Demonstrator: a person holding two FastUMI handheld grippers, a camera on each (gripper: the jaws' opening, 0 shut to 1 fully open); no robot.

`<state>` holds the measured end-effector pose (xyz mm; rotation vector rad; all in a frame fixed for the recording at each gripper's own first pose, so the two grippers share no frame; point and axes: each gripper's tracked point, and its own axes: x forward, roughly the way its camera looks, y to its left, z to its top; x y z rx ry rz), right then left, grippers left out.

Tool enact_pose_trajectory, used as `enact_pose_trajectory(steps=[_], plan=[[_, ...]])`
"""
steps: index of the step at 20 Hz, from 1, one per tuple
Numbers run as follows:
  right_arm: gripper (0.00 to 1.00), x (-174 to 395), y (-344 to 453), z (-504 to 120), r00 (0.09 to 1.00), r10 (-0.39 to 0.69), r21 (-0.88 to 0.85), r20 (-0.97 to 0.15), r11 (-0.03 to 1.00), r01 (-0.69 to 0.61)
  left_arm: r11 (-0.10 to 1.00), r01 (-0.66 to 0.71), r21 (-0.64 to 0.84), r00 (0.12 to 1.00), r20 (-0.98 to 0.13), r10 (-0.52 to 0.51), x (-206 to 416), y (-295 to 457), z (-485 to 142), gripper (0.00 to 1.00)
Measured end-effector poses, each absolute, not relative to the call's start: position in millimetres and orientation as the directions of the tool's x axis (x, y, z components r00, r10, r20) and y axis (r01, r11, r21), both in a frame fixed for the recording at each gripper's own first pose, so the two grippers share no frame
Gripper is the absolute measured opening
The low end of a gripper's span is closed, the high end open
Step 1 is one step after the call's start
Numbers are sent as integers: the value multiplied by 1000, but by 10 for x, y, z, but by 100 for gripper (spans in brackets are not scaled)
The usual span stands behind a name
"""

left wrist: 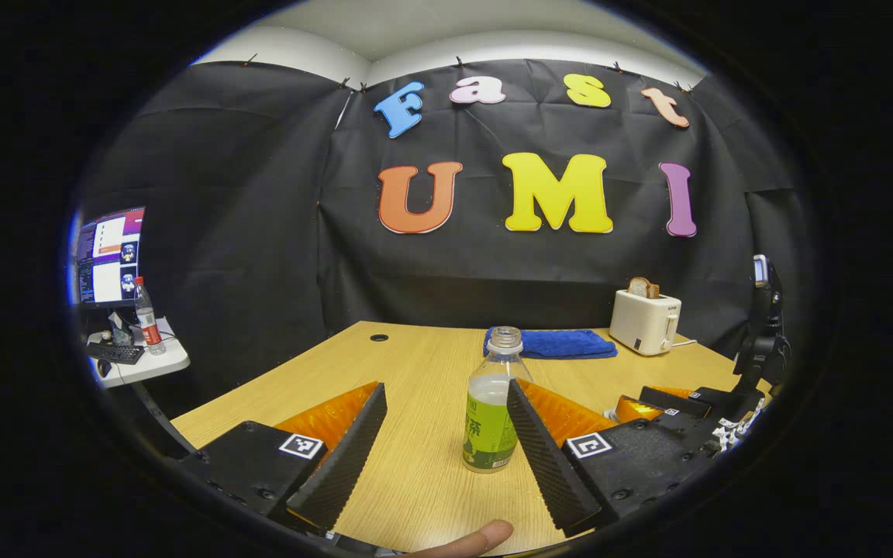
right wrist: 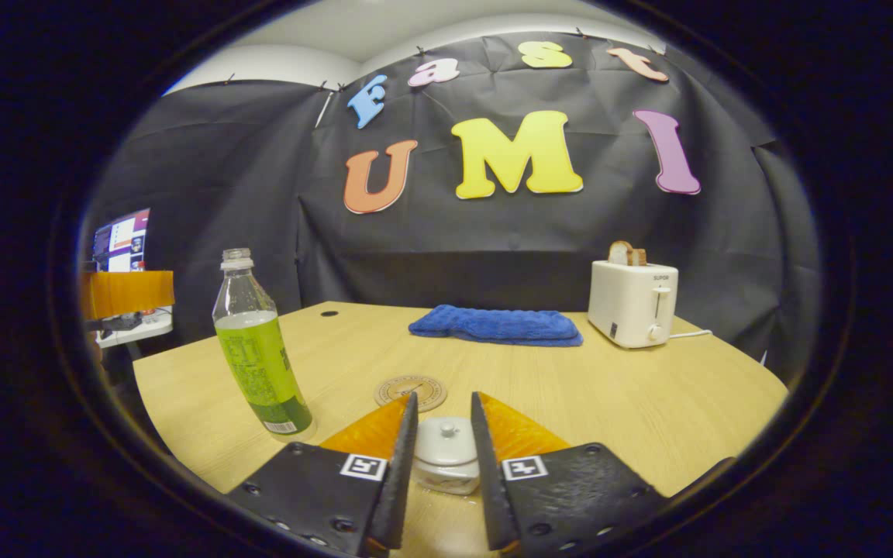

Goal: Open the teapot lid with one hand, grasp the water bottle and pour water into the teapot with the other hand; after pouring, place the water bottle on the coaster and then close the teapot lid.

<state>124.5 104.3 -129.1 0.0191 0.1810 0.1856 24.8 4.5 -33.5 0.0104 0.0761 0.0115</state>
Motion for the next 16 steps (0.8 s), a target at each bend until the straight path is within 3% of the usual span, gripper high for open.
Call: enact_pose_trajectory(steps=[2,3,4,6,7,16], plan=[[27,1255,1069,-1386,958,195,26,-209,981,-193,1000,-11,10,997,-81,12,249,54,-362,100],[27,1269,1070,-1373,961,191,27,-199,982,-189,1000,-11,12,997,-82,12,259,40,-364,98],[17,1280,1073,-1376,959,193,29,-209,981,-191,1000,-9,13,996,-85,11,269,31,-376,99],[12,1436,1013,-1362,962,179,34,-206,984,-175,1000,4,8,997,-83,-3,288,10,-395,98],[3,1347,995,-1378,962,177,56,-209,984,-169,1000,11,2,996,-87,-10,300,-11,-405,98],[2,1137,974,-1033,947,263,188,-182,955,-229,994,110,5,991,-73,-109,451,-213,-579,98]])
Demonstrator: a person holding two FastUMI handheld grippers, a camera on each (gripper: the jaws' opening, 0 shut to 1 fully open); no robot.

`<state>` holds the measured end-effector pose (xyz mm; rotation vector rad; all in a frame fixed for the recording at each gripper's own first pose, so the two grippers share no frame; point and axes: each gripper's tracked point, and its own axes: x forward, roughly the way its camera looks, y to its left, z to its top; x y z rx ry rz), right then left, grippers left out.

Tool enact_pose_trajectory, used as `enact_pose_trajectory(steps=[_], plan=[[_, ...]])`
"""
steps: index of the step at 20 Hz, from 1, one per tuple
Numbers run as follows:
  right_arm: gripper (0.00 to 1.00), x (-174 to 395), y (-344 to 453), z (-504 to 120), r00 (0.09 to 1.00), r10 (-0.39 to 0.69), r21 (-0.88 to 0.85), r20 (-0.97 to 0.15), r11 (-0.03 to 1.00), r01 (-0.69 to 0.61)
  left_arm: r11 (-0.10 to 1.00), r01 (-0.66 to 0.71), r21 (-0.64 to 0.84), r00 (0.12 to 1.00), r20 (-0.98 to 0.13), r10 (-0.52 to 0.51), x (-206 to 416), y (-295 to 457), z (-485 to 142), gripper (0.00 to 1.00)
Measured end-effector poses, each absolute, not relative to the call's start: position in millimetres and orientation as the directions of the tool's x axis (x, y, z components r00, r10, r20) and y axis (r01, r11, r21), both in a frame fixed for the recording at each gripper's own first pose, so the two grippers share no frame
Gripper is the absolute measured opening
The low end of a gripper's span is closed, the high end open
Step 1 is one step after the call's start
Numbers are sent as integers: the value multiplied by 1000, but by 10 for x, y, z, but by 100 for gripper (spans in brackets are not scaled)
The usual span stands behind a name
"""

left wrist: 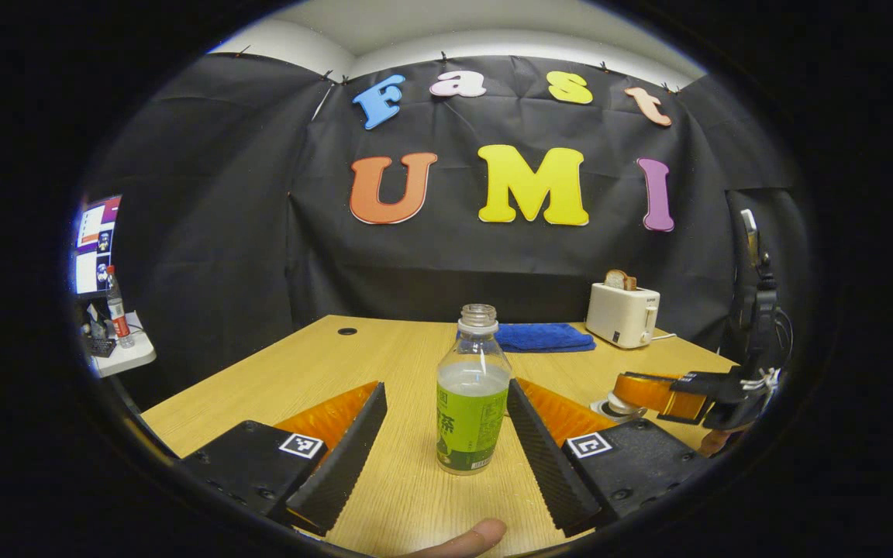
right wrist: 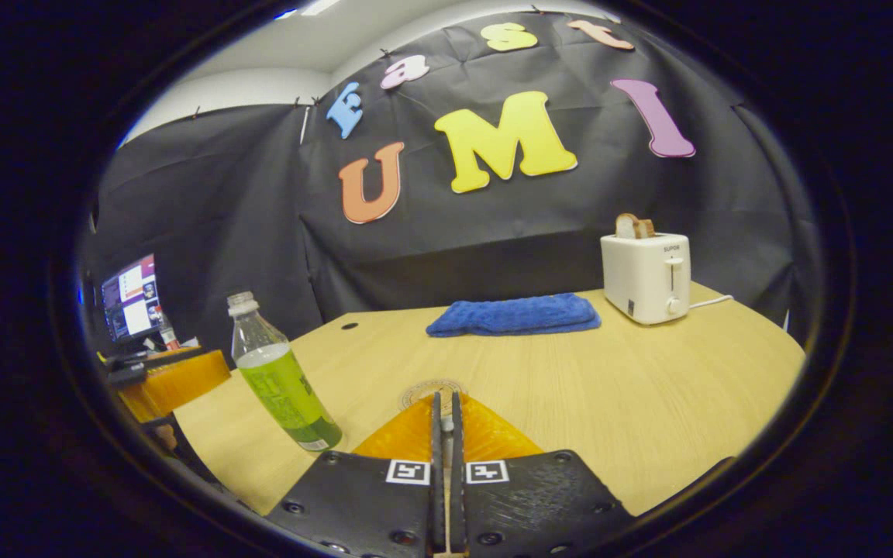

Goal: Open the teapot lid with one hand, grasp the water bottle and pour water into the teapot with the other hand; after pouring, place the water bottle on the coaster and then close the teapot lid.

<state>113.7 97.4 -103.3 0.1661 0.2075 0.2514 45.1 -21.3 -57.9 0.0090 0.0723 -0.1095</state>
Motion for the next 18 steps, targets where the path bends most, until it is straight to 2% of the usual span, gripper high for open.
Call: enact_pose_trajectory(steps=[3,10,15,18], plan=[[2,974,772,-875,962,231,121,-146,969,-215,990,143,4,987,-76,-142,493,-322,-682,98],[2,566,408,-621,978,196,65,-73,979,-192,985,170,36,985,26,-171,721,-509,-761,98],[2,490,276,-515,983,177,43,-46,984,-175,991,130,-1,991,17,-130,969,-409,-758,98],[2,470,204,-462,986,164,50,-38,986,-162,987,161,-28,987,23,-161,1058,-424,-735,98]])
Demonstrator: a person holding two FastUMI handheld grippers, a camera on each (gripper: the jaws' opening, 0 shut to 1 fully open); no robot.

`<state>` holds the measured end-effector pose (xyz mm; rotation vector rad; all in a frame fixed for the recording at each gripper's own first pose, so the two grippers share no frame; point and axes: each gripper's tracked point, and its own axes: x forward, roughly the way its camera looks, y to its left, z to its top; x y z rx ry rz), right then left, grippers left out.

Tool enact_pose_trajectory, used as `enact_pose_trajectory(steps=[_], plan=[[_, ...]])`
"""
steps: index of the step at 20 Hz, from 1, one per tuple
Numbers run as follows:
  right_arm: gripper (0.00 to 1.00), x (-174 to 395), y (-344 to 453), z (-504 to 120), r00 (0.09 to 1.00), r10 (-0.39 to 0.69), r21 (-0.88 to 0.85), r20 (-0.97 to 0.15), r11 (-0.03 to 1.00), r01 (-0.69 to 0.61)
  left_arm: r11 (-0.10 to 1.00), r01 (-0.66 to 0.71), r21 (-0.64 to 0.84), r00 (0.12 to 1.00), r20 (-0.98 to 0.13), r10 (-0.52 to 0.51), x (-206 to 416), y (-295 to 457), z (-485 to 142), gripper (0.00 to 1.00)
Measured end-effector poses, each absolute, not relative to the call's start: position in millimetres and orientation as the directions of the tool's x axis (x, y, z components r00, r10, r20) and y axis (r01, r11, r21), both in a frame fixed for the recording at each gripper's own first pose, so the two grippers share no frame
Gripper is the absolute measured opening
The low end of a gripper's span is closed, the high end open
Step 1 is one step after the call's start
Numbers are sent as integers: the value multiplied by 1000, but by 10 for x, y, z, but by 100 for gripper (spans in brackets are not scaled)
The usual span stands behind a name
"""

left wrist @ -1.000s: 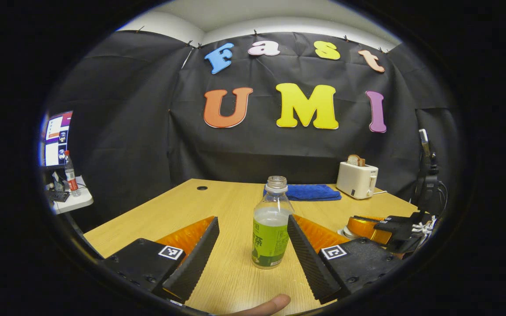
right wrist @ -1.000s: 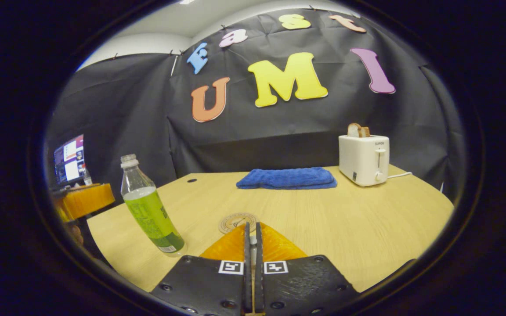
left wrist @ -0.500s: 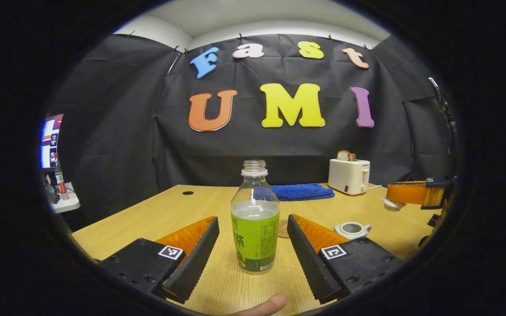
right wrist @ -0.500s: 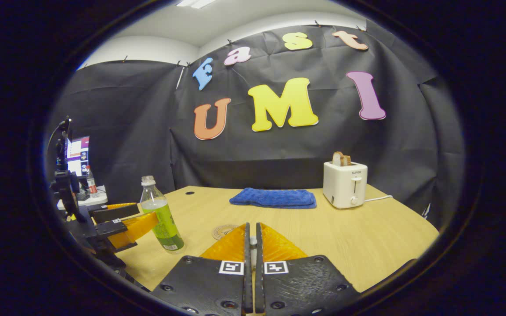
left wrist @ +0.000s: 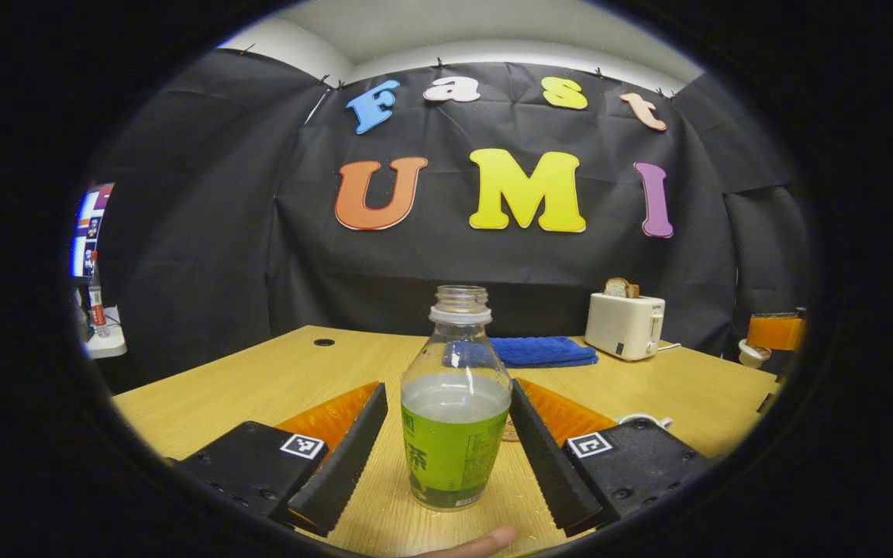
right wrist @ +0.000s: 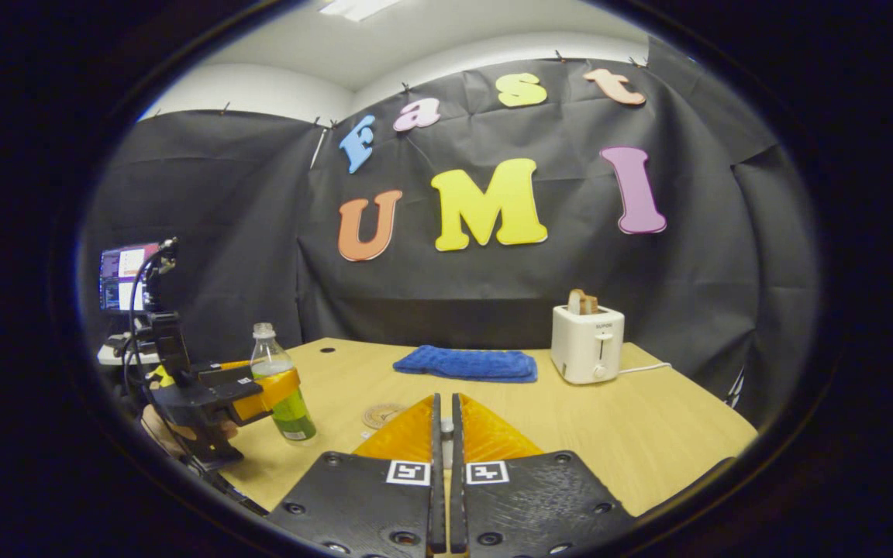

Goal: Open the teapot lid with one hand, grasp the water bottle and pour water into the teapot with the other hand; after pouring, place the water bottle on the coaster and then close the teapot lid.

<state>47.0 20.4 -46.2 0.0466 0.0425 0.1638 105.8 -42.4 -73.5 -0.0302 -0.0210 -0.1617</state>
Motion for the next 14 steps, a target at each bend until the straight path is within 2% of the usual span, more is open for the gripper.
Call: enact_pose_trajectory(steps=[1,4,8,14], plan=[[2,464,164,-452,987,159,54,-36,986,-157,983,182,-37,983,24,-181,1066,-465,-746,97],[2,453,84,-381,989,144,59,-22,988,-142,984,179,-13,984,15,-179,1073,-461,-774,81],[2,442,2,-356,992,126,47,-17,991,-125,989,142,46,990,-23,-141,990,-434,-783,78],[2,482,-163,-376,996,87,27,-28,996,-87,968,103,229,993,-76,-88,930,-457,-661,77]])
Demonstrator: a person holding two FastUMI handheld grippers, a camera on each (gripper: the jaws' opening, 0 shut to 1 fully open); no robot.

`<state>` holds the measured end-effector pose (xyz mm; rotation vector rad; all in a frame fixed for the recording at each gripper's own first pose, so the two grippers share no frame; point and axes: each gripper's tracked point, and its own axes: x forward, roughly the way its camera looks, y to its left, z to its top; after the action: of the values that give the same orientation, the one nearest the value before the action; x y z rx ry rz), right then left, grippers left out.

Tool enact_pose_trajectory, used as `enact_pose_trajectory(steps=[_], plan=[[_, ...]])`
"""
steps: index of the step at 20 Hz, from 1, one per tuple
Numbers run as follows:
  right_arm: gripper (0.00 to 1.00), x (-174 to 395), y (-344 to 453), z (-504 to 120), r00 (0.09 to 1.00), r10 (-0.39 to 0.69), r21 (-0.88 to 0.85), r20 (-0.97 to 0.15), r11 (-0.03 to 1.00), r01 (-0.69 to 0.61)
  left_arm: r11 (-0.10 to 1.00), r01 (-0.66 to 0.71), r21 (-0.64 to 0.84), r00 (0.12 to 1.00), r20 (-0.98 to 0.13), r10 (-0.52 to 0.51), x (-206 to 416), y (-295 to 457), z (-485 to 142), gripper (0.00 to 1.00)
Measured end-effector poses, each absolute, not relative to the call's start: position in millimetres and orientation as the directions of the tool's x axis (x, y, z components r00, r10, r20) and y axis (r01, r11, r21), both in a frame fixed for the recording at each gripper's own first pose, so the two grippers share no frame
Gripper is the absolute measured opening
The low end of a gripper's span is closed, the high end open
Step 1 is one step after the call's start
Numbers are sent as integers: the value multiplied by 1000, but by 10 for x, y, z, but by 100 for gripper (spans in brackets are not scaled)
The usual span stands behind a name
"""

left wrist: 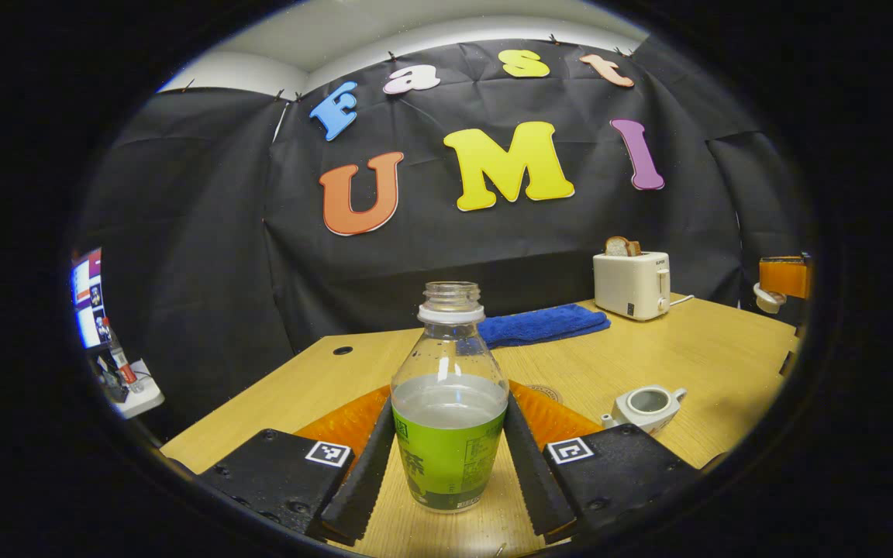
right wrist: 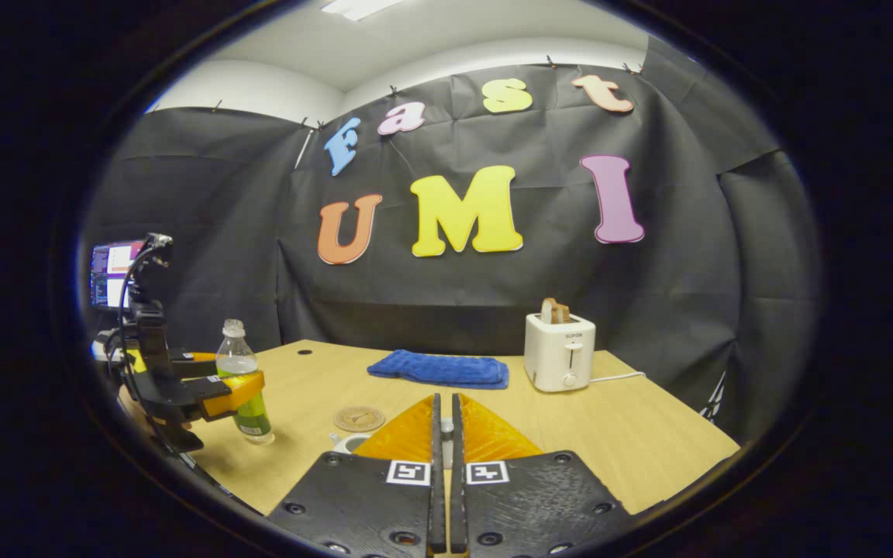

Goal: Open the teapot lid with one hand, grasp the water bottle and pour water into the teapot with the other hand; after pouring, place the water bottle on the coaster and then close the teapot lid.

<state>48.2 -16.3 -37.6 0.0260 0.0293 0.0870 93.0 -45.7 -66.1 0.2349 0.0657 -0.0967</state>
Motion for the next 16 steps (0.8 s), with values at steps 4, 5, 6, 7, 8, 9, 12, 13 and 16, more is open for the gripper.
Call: enact_pose_trajectory(steps=[4,5,6,7,8,9,12,13,16], plan=[[2,539,-352,-417,998,47,30,-43,999,-45,878,109,466,993,-92,-74,971,-552,-642,76],[2,561,-407,-433,998,34,33,-48,999,-33,839,109,533,993,-101,-65,951,-560,-645,76],[2,568,-459,-434,998,25,36,-51,999,-23,794,113,597,992,-113,-56,958,-582,-667,76],[2,575,-499,-437,998,17,42,-53,999,-14,741,128,659,990,-131,-55,983,-622,-719,76],[2,586,-545,-434,998,8,45,-55,999,-6,684,132,717,990,-132,-53,1007,-660,-768,76],[2,593,-607,-447,998,-3,47,-58,999,6,620,137,773,990,-131,-56,1036,-700,-793,76],[2,623,-770,-507,996,-37,50,-81,998,42,470,146,870,989,-144,-39,1075,-760,-916,76],[2,628,-805,-523,995,-43,50,-87,998,48,442,155,884,987,-152,-43,1061,-801,-956,76],[2,638,-888,-505,995,-57,40,-83,997,60,330,160,930,987,-152,-51,1020,-922,-982,76]])
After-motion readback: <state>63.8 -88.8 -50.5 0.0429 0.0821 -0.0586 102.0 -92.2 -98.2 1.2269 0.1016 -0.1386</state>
